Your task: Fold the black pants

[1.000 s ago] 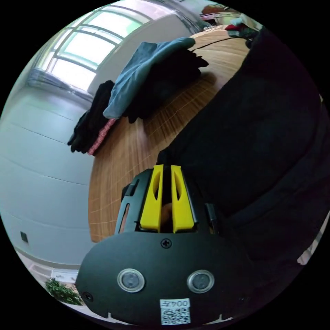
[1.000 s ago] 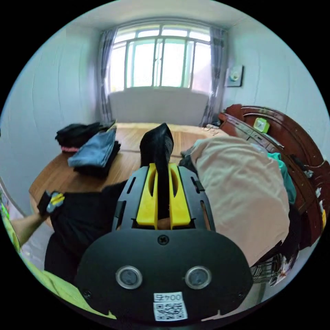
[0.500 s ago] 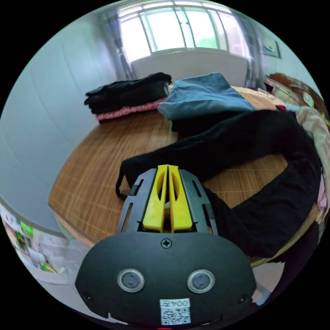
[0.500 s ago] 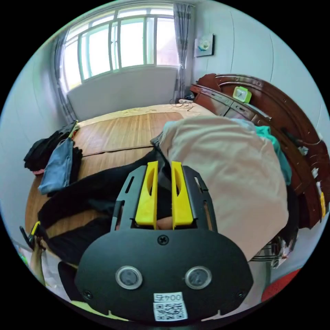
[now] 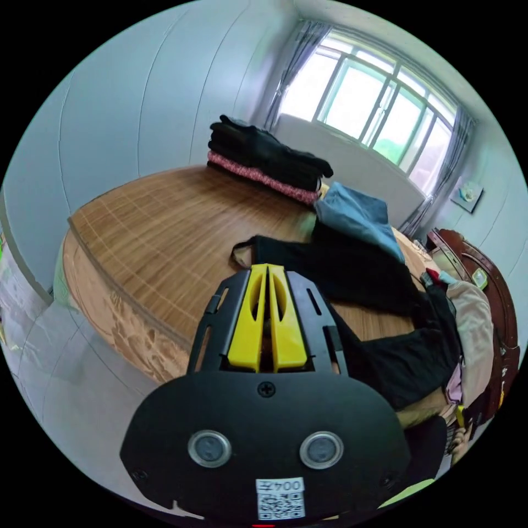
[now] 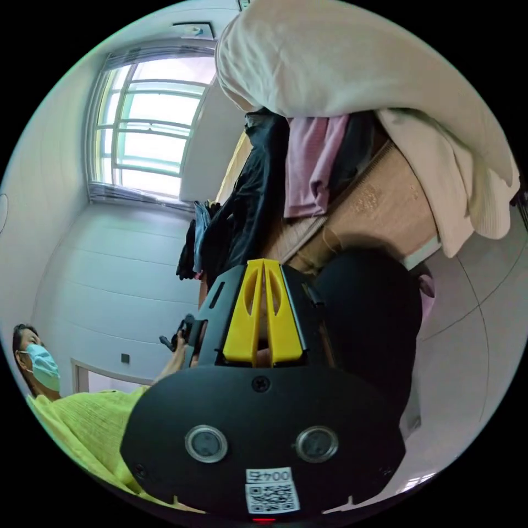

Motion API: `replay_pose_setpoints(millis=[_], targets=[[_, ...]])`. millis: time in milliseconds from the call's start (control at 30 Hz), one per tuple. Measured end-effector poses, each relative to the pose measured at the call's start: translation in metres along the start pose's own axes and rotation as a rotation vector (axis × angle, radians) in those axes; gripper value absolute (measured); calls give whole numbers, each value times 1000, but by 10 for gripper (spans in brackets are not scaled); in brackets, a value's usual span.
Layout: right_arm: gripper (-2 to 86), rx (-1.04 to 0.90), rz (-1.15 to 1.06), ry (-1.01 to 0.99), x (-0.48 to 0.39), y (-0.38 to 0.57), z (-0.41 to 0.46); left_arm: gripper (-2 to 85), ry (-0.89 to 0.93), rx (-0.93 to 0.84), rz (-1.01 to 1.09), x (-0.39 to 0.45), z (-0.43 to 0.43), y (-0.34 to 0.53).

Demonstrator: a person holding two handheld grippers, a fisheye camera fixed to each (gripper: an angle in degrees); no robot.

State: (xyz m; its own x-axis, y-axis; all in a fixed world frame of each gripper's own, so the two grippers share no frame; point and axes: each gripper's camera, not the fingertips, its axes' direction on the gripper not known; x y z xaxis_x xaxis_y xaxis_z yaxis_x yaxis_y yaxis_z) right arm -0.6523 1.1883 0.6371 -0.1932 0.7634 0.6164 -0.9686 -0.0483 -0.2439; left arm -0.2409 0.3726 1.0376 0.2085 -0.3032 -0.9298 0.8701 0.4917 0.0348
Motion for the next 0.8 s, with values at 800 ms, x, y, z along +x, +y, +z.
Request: replay_pose_setpoints(millis=[800], targets=[[50,-10,-271,432,2,67,35,7,-14,-92,655,162,4,97]])
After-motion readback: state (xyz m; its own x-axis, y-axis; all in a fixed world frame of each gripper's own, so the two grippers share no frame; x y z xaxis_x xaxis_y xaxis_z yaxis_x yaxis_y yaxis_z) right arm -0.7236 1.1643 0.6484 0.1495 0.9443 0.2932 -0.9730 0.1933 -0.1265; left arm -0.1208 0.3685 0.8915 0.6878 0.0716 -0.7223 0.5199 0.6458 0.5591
